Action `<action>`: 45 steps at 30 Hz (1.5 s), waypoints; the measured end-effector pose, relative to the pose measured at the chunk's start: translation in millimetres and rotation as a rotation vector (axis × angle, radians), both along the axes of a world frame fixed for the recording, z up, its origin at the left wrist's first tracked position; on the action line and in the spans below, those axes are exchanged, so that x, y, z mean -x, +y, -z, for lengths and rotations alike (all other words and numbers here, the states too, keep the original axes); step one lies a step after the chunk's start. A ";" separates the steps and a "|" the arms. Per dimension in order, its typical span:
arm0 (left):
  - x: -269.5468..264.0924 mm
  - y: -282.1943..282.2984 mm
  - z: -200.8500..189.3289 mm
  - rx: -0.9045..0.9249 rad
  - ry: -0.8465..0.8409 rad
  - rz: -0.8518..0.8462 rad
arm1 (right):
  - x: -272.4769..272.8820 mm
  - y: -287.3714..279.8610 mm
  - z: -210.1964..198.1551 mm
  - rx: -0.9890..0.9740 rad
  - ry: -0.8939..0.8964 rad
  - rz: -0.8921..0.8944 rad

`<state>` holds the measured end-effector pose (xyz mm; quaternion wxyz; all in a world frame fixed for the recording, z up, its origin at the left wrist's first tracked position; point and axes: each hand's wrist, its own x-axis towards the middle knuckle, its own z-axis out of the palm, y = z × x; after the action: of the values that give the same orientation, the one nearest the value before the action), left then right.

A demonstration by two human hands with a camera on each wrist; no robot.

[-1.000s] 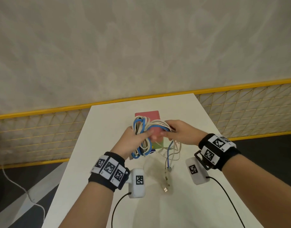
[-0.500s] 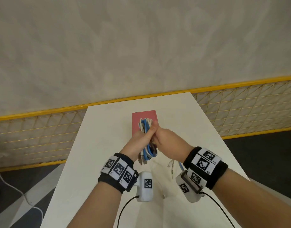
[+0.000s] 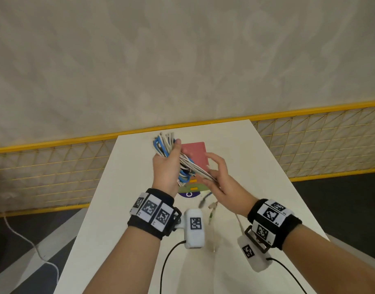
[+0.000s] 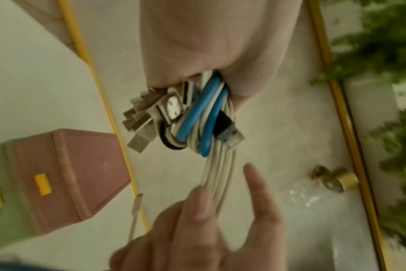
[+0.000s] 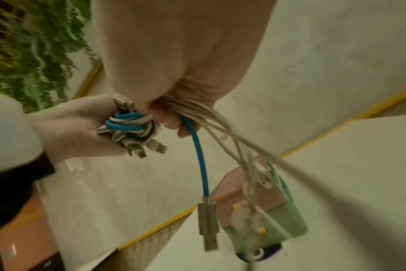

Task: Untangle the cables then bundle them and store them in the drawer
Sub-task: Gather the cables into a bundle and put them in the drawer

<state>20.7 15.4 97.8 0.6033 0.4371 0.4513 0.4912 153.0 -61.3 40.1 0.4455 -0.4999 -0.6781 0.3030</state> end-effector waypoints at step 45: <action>18.0 -13.5 26.6 -0.069 0.513 0.406 | -47.3 22.4 -36.4 0.206 -0.504 0.093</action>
<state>2.7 1.9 71.3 0.5403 0.6477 0.4755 0.2498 200.4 -38.9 76.5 0.2232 -0.6327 -0.7095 0.2157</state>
